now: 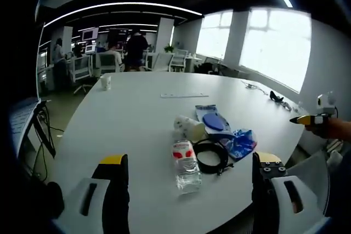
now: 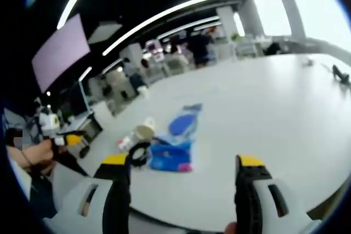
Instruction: Arrange the tabletop items into an orderly group along one side of the table until the central work area is clear of visible clutter.
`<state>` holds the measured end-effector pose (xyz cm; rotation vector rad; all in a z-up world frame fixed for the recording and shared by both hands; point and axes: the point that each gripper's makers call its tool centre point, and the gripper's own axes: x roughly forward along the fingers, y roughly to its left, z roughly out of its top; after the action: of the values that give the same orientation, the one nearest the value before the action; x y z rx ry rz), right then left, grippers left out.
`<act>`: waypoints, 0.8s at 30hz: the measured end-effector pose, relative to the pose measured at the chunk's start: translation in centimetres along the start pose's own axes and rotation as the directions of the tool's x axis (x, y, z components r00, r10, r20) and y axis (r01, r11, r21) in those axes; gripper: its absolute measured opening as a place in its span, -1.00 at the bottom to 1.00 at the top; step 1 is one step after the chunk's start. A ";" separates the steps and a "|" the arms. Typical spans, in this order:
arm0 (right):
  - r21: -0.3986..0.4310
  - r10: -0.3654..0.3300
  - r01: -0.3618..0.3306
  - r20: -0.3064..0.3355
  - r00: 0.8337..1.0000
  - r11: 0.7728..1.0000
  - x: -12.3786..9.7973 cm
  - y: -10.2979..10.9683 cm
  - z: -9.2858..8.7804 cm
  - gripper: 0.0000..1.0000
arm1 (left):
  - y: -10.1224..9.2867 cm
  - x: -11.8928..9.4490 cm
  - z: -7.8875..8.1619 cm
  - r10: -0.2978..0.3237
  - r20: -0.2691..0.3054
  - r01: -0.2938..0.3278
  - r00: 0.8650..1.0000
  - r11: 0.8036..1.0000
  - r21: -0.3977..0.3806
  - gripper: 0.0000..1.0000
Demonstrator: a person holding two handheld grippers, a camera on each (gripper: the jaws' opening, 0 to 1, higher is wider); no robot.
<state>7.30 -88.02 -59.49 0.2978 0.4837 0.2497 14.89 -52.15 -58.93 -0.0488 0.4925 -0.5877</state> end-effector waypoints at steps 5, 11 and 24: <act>0.003 0.004 -0.004 -0.003 1.000 1.000 0.2 0.1 0.0 0.49 | 0.0 0.1 -0.2 0.001 -0.013 -0.001 1.000 1.000 0.001 0.85; 0.004 0.010 -0.010 -0.010 1.000 1.000 0.4 0.3 -0.1 0.49 | 0.0 0.5 -0.5 -0.002 -0.034 0.002 0.999 1.000 0.000 0.82; 0.004 0.023 -0.023 -0.009 1.000 1.000 1.0 0.1 0.5 0.49 | 0.7 0.8 -0.7 0.013 -0.044 -0.013 0.999 1.000 -0.003 0.83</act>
<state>8.41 -87.74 -59.49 0.3063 0.4901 0.2724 15.47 -51.89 -60.04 -0.0361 0.5364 -0.5758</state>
